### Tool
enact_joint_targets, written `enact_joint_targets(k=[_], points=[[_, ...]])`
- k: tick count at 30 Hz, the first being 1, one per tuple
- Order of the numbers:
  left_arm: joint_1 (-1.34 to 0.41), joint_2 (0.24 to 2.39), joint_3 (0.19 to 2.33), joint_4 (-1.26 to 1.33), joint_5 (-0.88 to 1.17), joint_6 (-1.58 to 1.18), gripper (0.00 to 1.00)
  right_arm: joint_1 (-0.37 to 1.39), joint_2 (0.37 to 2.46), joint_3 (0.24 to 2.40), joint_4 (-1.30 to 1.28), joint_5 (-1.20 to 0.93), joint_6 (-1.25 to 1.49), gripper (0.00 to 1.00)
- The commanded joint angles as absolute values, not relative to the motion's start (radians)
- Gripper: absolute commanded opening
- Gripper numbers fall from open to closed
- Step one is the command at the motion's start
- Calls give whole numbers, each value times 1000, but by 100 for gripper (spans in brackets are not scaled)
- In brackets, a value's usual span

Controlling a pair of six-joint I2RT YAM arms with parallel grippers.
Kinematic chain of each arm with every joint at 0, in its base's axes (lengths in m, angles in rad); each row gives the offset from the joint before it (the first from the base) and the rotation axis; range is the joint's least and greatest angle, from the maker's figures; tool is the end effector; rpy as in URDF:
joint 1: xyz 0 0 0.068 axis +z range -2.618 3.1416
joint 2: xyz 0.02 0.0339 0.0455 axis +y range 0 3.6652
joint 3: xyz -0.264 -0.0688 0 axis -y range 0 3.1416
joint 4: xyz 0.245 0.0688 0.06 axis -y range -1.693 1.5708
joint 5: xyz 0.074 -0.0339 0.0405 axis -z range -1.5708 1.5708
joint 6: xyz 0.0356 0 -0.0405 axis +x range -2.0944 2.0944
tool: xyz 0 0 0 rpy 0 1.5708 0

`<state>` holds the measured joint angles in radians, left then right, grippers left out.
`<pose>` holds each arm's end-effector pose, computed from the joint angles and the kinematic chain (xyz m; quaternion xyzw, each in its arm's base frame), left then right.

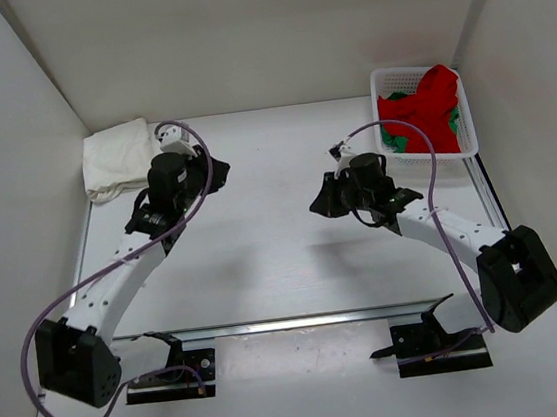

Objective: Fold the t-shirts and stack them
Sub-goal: Put the neatly folded tshirt into the corner of the board with the left arm, then grab crumpled tshirt from bin with the right arm

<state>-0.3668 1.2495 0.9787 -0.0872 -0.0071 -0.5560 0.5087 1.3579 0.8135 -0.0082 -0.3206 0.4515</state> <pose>0.2721 -0.1043 0.3179 -0.0796 0.8178 -0.2511 0.5116 0.2536 0.1543 0.2394 -0.1024 0.8594 0.3458 0.3624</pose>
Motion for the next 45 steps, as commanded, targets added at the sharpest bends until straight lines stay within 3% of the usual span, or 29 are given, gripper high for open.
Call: enact_joint_targets(k=[1, 2, 5, 12, 16, 20, 22, 24, 26, 28, 30, 35, 39, 40, 41, 45], points=[[-422, 1155, 1000, -132, -3, -444, 23, 488, 1319, 808, 43, -409, 390, 0], [-454, 1146, 1003, -153, -26, -404, 12, 485, 1298, 804, 60, -443, 402, 0], [-581, 1157, 1000, -219, -162, -365, 0, 477, 1302, 834, 45, -417, 428, 0], [-535, 1165, 867, -77, 182, -552, 0, 526, 1433, 1048, -169, -281, 387, 0], [-531, 1114, 813, 60, 219, -636, 0, 503, 1480, 1104, -208, -325, 370, 0], [-500, 1111, 766, 120, 317, -724, 0, 474, 1502, 1189, -238, -296, 321, 11], [-473, 1132, 747, 124, 400, -759, 6, 434, 1494, 1186, -223, -272, 322, 14], [-437, 1166, 735, 97, 446, -770, 28, 349, 1497, 1177, -218, -287, 375, 1], [-434, 1175, 747, 40, 446, -723, 42, 290, 1477, 1170, -216, -302, 393, 0], [-446, 1195, 797, -96, 410, -660, 39, 236, 1470, 1202, -268, -301, 370, 0], [-469, 1171, 818, -188, 364, -623, 27, 178, 1466, 1229, -328, -246, 356, 0], [-476, 1132, 717, -106, 412, -638, 30, 55, 1457, 1227, -377, -14, 285, 0], [-521, 1126, 693, -71, 446, -663, 35, -99, 1512, 1268, -370, -40, 290, 0], [-531, 1118, 680, -34, 448, -670, 38, -132, 1550, 1314, -371, -44, 293, 7], [-557, 1114, 677, -23, 454, -682, 40, -171, 1572, 1359, -382, -61, 284, 22], [-569, 1150, 681, -14, 442, -654, 42, -227, 1759, 1590, -472, -74, 250, 34]])
